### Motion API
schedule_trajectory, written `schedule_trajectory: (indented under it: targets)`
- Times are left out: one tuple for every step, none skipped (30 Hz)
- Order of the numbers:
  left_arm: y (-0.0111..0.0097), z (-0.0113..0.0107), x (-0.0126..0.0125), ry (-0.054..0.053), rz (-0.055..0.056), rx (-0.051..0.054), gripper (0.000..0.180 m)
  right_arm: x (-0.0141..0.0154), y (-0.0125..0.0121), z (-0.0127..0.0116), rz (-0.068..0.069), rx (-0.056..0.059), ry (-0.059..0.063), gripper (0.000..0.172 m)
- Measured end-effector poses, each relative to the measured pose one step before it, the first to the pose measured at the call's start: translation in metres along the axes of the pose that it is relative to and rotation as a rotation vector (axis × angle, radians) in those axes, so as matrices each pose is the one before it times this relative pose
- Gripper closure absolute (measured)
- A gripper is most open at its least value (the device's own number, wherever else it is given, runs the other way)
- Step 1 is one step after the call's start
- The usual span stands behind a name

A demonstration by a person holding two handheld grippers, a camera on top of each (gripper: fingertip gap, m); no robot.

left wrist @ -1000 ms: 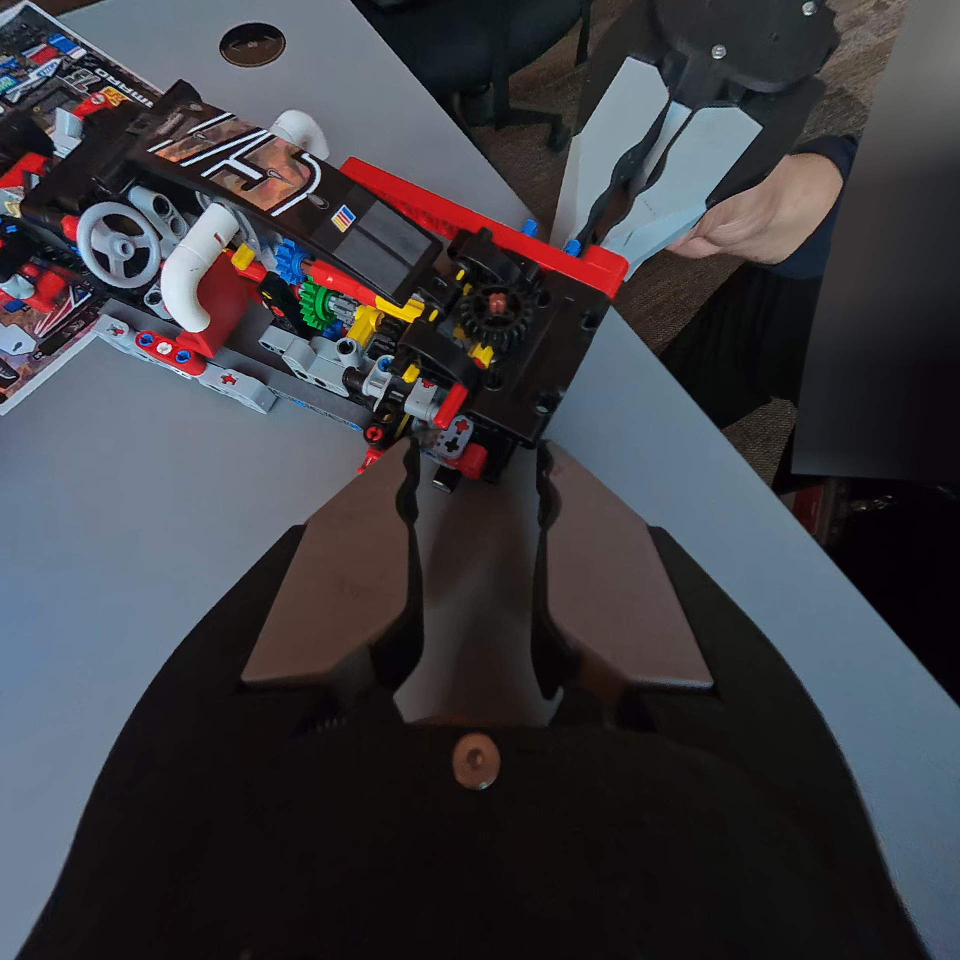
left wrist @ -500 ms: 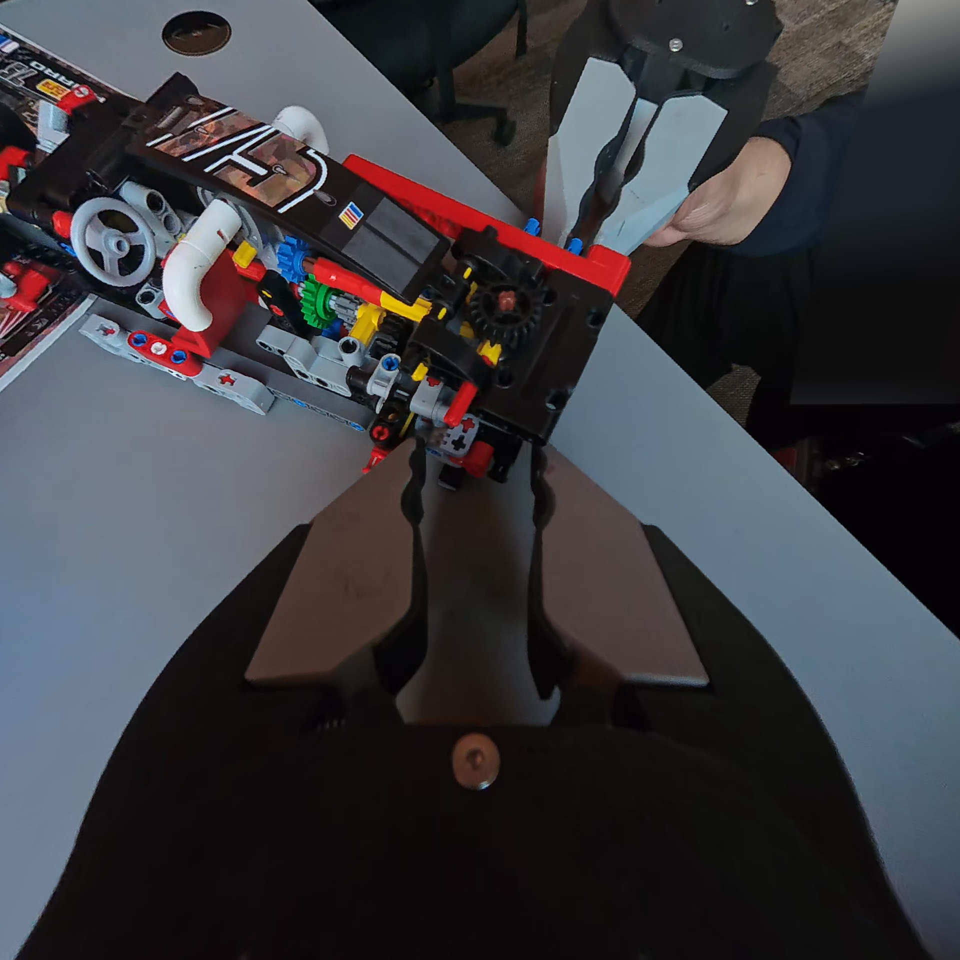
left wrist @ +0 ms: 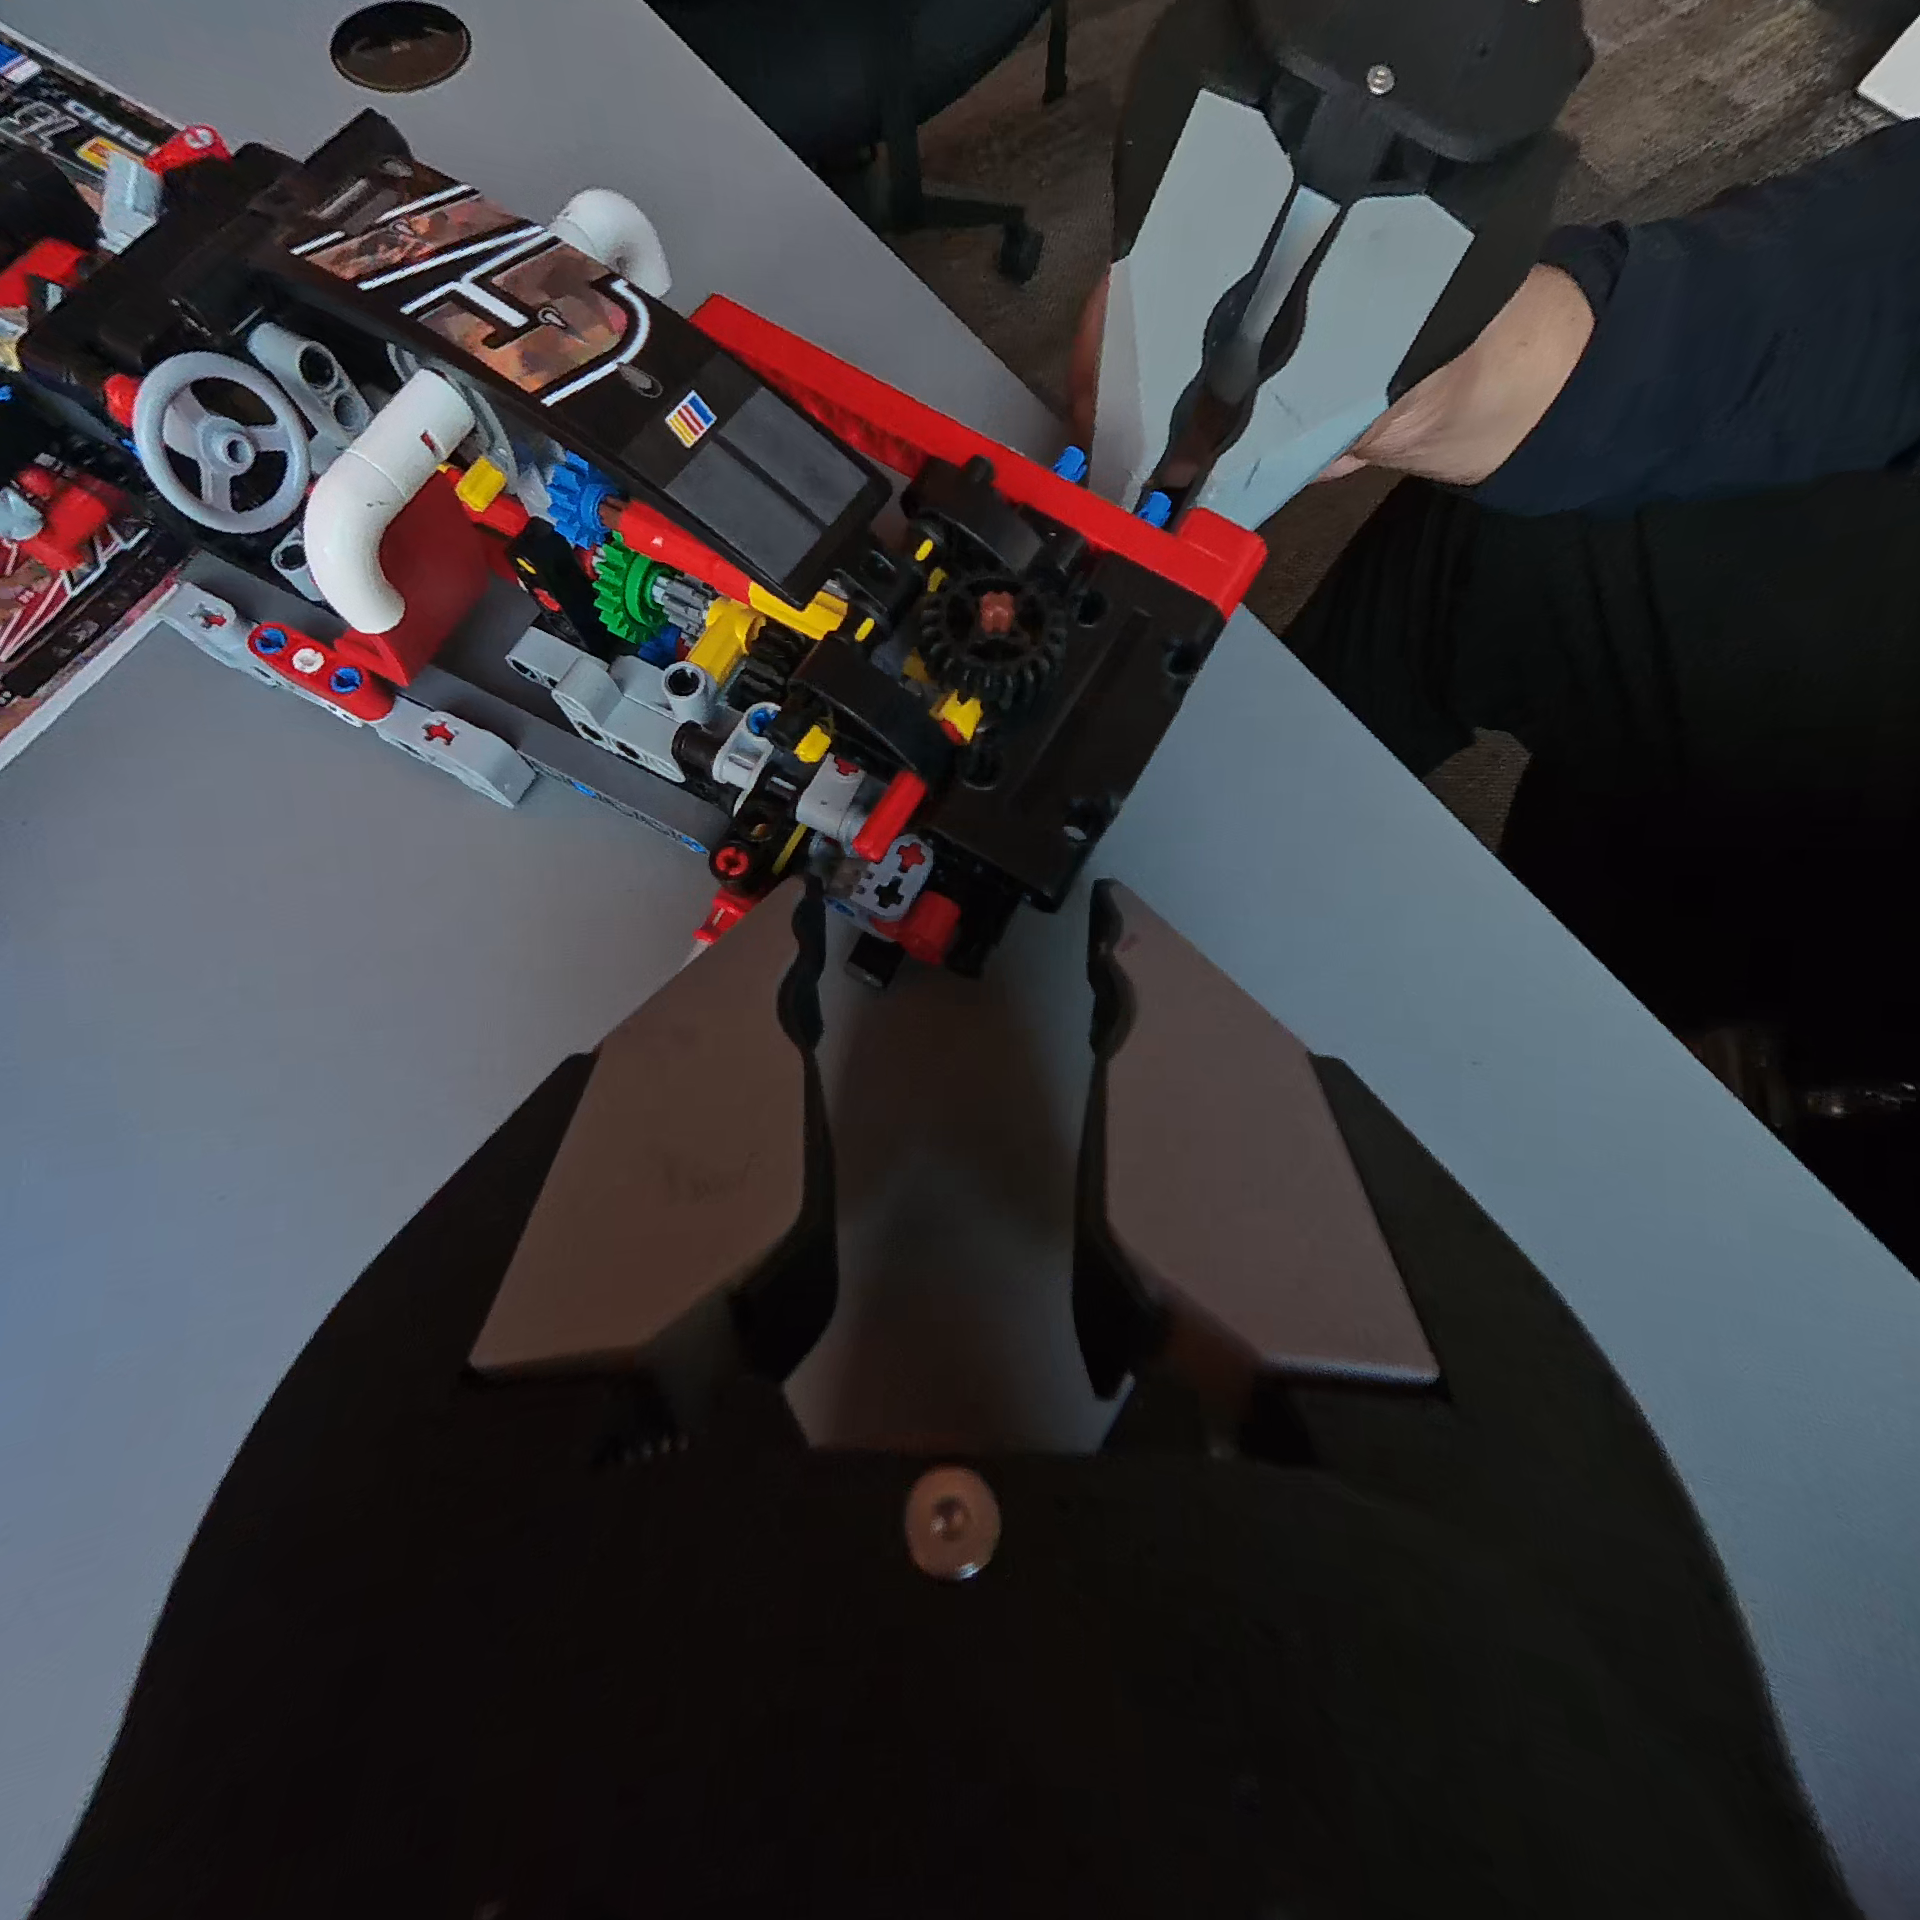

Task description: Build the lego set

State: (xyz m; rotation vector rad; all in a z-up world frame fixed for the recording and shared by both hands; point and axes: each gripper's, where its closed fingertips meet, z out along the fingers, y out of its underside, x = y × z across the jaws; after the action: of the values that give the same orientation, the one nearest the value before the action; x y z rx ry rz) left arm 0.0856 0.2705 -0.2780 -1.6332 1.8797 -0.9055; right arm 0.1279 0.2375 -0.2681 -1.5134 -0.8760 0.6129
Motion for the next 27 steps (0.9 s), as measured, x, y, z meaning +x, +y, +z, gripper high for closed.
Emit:
schedule_trajectory:
  targets:
    - [0.00008, 0.00007, -0.00066, -0.0042, -0.0021, -0.0004, 0.132, -0.00005, -0.00005, 0.00015, -0.0068, 0.0004, 0.0013, 0.171]
    - [0.00006, 0.00014, -0.00082, -0.0063, -0.0028, -0.0008, 0.134, -0.00012, -0.00018, 0.00042, -0.0069, -0.0005, 0.0007, 0.171]
    - [0.00009, 0.00006, -0.00090, -0.0060, -0.0036, -0.0004, 0.135, -0.00024, -0.00019, 0.00028, -0.0070, -0.0010, -0.0008, 0.171]
    - [-0.00011, 0.00010, -0.00050, -0.0028, -0.0031, -0.0001, 0.136, -0.00026, -0.00023, 0.00017, -0.0086, -0.0013, -0.0022, 0.171]
    - [0.00002, 0.00010, -0.00031, -0.0011, -0.0022, 0.0000, 0.136, -0.00022, -0.00023, 0.00011, -0.0110, -0.0014, -0.0027, 0.171]
    - [-0.00012, 0.00009, -0.00011, 0.0002, -0.0042, 0.0001, 0.137, -0.00005, -0.00013, -0.00008, -0.0115, -0.0012, -0.0019, 0.171]
    - [-0.00008, 0.00022, 0.00006, 0.0012, -0.0035, -0.0003, 0.137, 0.00013, -0.00028, -0.00003, -0.0076, -0.0011, -0.0020, 0.171]
    - [0.00010, 0.00024, -0.00015, 0.0001, -0.0026, -0.0010, 0.137, 0.00012, -0.00038, 0.00000, -0.0037, -0.0009, -0.0018, 0.171]
    - [0.00006, 0.00033, -0.00033, -0.0006, -0.0033, -0.0016, 0.137, 0.00022, -0.00038, 0.00007, -0.0044, -0.0010, -0.0010, 0.171]
    - [0.00026, 0.00031, -0.00051, -0.0013, -0.0035, -0.0025, 0.138, -0.00002, -0.00024, 0.00003, -0.0077, -0.0020, -0.0008, 0.171]
    - [0.00029, 0.00027, -0.00035, -0.0006, -0.0029, -0.0023, 0.139, -0.00001, -0.00001, 0.00003, -0.0068, -0.0021, -0.0010, 0.171]
    - [0.00031, 0.00029, -0.00054, -0.0028, -0.0018, -0.0025, 0.140, -0.00009, 0.00014, -0.00007, -0.0026, -0.0025, -0.0024, 0.171]
    - [0.00032, 0.00031, -0.00047, -0.0032, -0.0007, -0.0027, 0.141, -0.00007, 0.00008, -0.00006, -0.0001, -0.0032, -0.0034, 0.171]
    - [-0.00003, 0.00009, 0.00004, -0.0011, 0.0012, -0.0003, 0.141, -0.00001, 0.00007, 0.00006, 0.0024, -0.0037, -0.0036, 0.171]
    - [0.00006, -0.00001, -0.00002, -0.0009, 0.0013, -0.0005, 0.141, 0.00014, -0.00012, 0.00013, 0.0059, -0.0034, -0.0032, 0.171]
    - [0.00007, -0.00009, 0.00002, 0.0005, -0.0004, 0.0000, 0.141, 0.00003, -0.00020, 0.00011, 0.0076, -0.0038, -0.0023, 0.171]
    - [-0.00004, -0.00003, -0.00004, 0.0015, -0.0019, 0.0004, 0.141, 0.00000, -0.00020, 0.00020, 0.0052, -0.0037, -0.0006, 0.171]
    - [-0.00001, -0.00010, 0.00002, 0.0023, -0.0026, 0.0007, 0.142, -0.00002, -0.00002, 0.00019, 0.0035, -0.0024, 0.0007, 0.171]
    - [-0.00003, -0.00011, -0.00004, 0.0030, -0.0032, 0.0009, 0.142, -0.00006, 0.00012, 0.00011, 0.0067, -0.0008, 0.0011, 0.171]
    - [-0.00008, -0.00004, -0.00001, 0.0026, -0.0031, 0.0007, 0.142, -0.00010, 0.00018, 0.00009, 0.0091, 0.0003, 0.0025, 0.171]
    - [-0.00005, -0.00003, -0.00004, 0.0015, -0.0021, 0.0004, 0.141, -0.00002, 0.00002, 0.00013, 0.0074, 0.0028, 0.0042, 0.171]
    - [0.00004, -0.00007, 0.00005, 0.0006, -0.0006, 0.0002, 0.142, -0.00006, -0.00001, 0.00001, 0.0083, 0.0040, 0.0042, 0.171]
    - [0.00008, 0.00006, -0.00007, -0.0003, 0.0003, 0.0000, 0.142, 0.00011, -0.00017, 0.00012, 0.0101, 0.0016, 0.0033, 0.171]
    - [-0.00001, -0.00002, -0.00014, -0.0001, -0.0011, 0.0001, 0.142, 0.00012, -0.00014, 0.00020, 0.0072, -0.0015, 0.0042, 0.171]
    - [0.00005, -0.00002, -0.00046, 0.0000, -0.0033, 0.0003, 0.142, 0.00018, -0.00027, 0.00034, 0.0052, -0.0042, 0.0054, 0.171]
    - [0.00000, -0.00014, -0.00031, 0.0008, -0.0037, 0.0005, 0.141, 0.00008, -0.00021, 0.00037, 0.0075, -0.0063, 0.0060, 0.171]
    - [-0.00010, -0.00019, -0.00028, 0.0009, -0.0038, 0.0007, 0.142, -0.00002, -0.00021, 0.00043, 0.0088, -0.0073, 0.0067, 0.171]
